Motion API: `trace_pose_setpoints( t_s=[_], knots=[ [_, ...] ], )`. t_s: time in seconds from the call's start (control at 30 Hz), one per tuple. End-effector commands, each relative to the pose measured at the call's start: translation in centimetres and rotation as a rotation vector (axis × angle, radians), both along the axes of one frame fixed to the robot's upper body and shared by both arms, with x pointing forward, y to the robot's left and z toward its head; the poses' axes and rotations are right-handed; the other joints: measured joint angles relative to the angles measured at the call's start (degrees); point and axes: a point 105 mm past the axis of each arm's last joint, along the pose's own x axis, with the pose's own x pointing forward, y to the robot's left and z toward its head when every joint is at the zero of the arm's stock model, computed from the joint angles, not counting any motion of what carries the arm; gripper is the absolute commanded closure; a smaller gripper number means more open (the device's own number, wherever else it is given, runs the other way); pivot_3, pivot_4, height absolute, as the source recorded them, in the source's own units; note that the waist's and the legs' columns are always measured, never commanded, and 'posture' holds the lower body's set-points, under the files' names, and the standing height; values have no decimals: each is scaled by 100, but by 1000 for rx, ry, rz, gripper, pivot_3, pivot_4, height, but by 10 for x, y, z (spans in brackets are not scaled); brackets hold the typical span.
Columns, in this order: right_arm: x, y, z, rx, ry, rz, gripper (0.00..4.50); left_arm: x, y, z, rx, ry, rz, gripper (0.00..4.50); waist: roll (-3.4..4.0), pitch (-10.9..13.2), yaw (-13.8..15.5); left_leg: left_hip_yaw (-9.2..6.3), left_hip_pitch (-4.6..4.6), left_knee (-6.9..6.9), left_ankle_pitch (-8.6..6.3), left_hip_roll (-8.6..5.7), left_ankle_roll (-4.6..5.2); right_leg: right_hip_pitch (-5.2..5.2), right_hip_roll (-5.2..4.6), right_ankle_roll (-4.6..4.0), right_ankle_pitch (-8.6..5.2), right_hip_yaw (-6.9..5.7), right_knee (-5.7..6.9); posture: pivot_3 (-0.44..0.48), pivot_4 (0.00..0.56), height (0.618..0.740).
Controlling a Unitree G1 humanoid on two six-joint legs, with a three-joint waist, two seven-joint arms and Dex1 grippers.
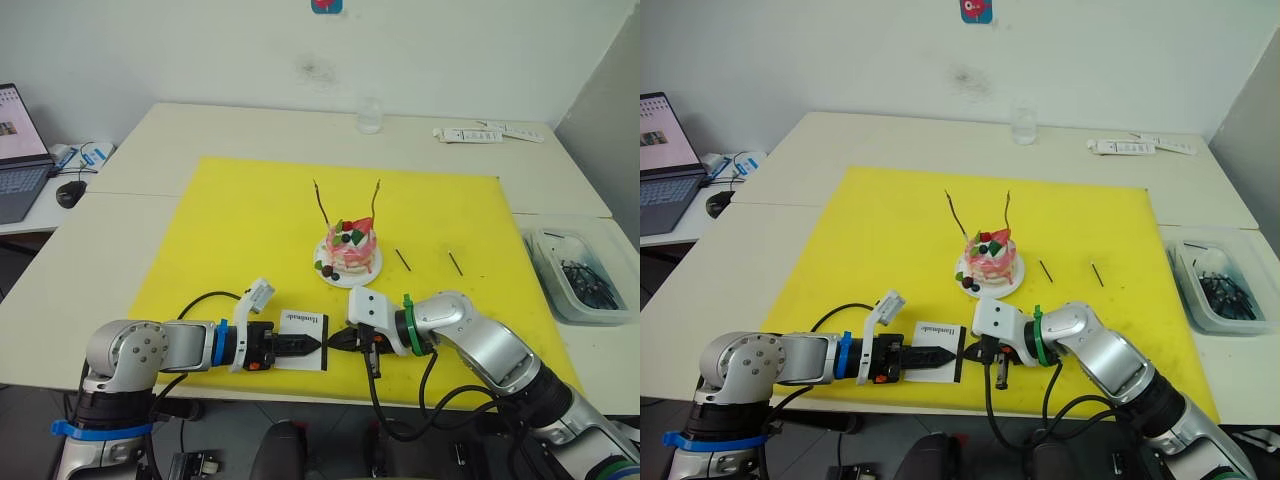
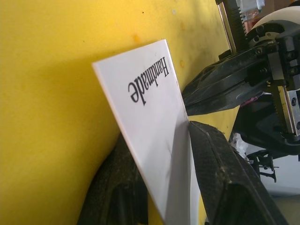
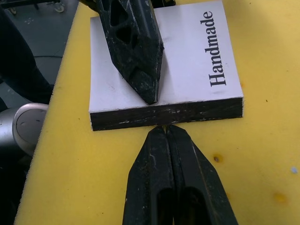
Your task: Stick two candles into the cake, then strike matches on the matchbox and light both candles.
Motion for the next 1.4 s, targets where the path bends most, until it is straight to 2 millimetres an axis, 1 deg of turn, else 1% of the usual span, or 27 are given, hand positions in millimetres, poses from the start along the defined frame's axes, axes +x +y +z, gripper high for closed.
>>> trace_pose_setpoints(
  t_s=[0.03,0.3,0.47,0.63,0.87,0.97,1.07,1.1,1.17,1.2,1.33,1.4],
  knots=[
    [0,5,6,19,-15,18,4500,-5,7,-19,77,71,24,2825,0,0,0,0,0,0,0,0,0,0,0,0,0,0,0,0,150,740],
    [1,7,7,23,-12,17,4500,-5,5,-16,58,62,13,2825,0,0,0,0,0,-1,0,0,0,-1,0,-3,-2,0,0,0,150,740],
    [0,6,7,22,-13,14,4500,-7,8,-13,21,103,17,2825,0,0,-5,0,0,-3,0,2,0,-2,0,-5,-3,-1,-1,0,150,740],
    [0,5,7,20,-13,10,4500,-7,12,-16,38,107,25,2825,0,0,-14,0,-1,-11,0,2,0,-3,1,-9,-6,-3,-1,0,150,740],
    [-1,5,6,17,-10,5,4500,-9,8,-17,46,87,2,2825,0,1,-17,1,-1,-13,-1,3,0,-4,1,-11,-7,-3,-3,0,150,740],
    [0,5,6,17,-9,4,4500,-10,8,-21,77,74,-6,2825,0,1,-16,1,-1,-14,-1,4,0,-4,1,-13,-9,-3,-4,0,150,740],
    [1,5,6,16,-12,1,4500,-7,8,-25,112,52,1,3423,0,1,-15,1,-1,-15,-1,3,-1,-4,0,-14,-10,-2,-4,0,150,740],
    [2,5,6,15,-18,-1,4500,-6,8,-26,116,46,7,3771,0,1,-12,1,-1,-15,-1,3,0,-4,0,-14,-10,-2,-4,0,150,740],
    [4,3,7,13,-32,-8,4500,-5,8,-27,118,39,11,4314,0,0,-4,0,-1,-15,-1,2,0,-4,-1,-15,-10,-2,-4,0,150,740],
    [4,1,9,15,-44,-14,4500,-4,8,-27,118,36,10,4449,1,1,-2,0,0,-14,-1,2,0,-4,-1,-14,-9,-3,-4,0,150,740],
    [5,-7,21,41,-83,-56,4500,-6,9,-23,116,18,-1,4449,1,1,6,-1,1,-11,-1,1,0,-6,-5,-18,-11,-3,-4,0,150,740],
    [4,-10,31,72,-101,-73,4500,-6,8,-17,95,-1,-7,4449,1,2,5,1,1,-11,-1,1,-1,-6,-6,-17,-11,-3,-6,0,150,740]
  ],
)
